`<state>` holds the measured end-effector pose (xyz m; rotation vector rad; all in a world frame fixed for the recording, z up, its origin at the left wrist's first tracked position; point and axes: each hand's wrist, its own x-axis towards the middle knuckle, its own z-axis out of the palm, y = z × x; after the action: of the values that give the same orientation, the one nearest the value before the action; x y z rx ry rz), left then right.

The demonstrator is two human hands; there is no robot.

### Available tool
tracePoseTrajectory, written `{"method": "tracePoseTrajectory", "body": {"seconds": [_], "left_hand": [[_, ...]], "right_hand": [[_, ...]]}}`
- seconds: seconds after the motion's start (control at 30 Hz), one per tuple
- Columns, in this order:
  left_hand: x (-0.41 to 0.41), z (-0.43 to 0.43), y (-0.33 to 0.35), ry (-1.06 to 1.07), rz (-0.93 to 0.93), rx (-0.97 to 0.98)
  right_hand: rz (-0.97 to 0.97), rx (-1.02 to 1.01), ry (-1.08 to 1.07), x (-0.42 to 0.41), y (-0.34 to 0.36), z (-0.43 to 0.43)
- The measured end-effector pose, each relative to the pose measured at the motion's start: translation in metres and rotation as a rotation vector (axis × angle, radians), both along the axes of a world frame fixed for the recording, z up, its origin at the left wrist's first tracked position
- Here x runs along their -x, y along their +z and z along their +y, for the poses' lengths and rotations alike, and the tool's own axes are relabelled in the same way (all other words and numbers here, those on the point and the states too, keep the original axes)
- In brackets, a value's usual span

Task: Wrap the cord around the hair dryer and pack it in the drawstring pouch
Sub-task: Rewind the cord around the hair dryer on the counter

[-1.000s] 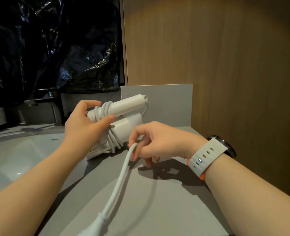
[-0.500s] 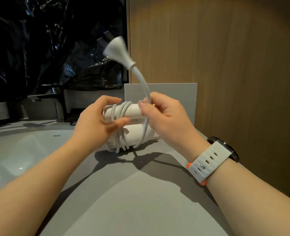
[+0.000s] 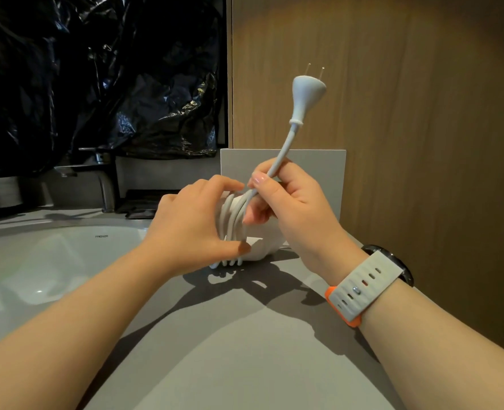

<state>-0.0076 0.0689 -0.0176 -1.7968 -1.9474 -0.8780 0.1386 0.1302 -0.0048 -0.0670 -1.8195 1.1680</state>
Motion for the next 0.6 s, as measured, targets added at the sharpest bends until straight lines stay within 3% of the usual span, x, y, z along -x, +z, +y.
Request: {"method": "tracePoseTrajectory", "body": {"seconds": [0.33,0.6], "left_hand": [[0.0,0.007,-0.003,0.053,0.021,-0.057],[-0.003,0.005,-0.001,0.013,-0.097,-0.089]], "right_hand": [[0.013,0.094,0.087,-0.001,0.003,-0.001],[0.252,0.294,0.033,-0.011,0.016,0.007]]}}
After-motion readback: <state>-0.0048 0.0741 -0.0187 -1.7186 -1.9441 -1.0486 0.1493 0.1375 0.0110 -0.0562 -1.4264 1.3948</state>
